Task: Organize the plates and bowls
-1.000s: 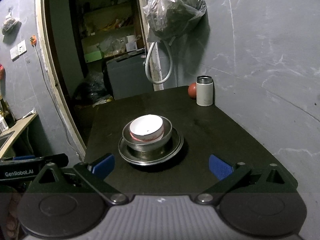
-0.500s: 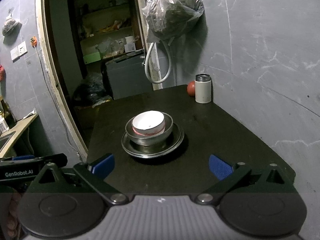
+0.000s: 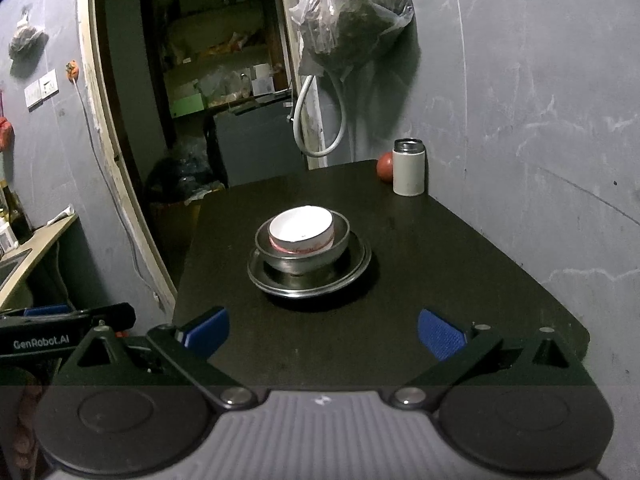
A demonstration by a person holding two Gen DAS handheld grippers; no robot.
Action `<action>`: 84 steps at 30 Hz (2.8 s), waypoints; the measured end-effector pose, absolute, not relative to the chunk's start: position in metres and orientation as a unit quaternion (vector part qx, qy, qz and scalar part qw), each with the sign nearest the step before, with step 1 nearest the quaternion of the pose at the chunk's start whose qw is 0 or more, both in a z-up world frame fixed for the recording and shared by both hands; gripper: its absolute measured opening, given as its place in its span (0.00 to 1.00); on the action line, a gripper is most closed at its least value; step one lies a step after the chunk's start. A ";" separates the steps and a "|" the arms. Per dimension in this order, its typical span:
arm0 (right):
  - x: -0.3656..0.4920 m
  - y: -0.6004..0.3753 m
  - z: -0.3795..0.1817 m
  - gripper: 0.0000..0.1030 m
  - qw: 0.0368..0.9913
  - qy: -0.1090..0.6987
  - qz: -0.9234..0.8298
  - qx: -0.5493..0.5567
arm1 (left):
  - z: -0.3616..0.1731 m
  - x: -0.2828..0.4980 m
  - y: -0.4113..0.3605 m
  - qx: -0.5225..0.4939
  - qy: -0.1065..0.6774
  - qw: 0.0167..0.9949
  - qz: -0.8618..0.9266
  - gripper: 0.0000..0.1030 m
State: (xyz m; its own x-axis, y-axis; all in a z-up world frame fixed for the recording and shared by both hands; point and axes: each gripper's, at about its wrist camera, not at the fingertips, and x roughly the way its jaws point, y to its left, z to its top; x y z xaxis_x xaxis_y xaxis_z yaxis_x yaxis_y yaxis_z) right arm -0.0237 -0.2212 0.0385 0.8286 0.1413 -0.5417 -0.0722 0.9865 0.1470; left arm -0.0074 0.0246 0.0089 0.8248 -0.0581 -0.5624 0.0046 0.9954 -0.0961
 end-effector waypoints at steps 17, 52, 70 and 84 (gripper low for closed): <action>-0.029 -0.232 0.026 1.00 0.949 0.306 0.044 0.065 | -0.004 -0.009 0.016 -0.035 0.310 0.950 -0.022 0.99; -0.025 -0.235 0.017 1.00 0.944 0.322 0.042 0.066 | -0.010 -0.003 0.012 -0.031 0.321 0.946 -0.026 0.99; -0.022 -0.231 0.019 1.00 0.943 0.323 0.041 0.064 | -0.009 -0.001 0.016 -0.032 0.322 0.946 -0.026 0.99; -0.019 -0.229 0.019 1.00 0.944 0.321 0.040 0.062 | -0.010 0.000 0.017 -0.032 0.322 0.946 -0.026 0.99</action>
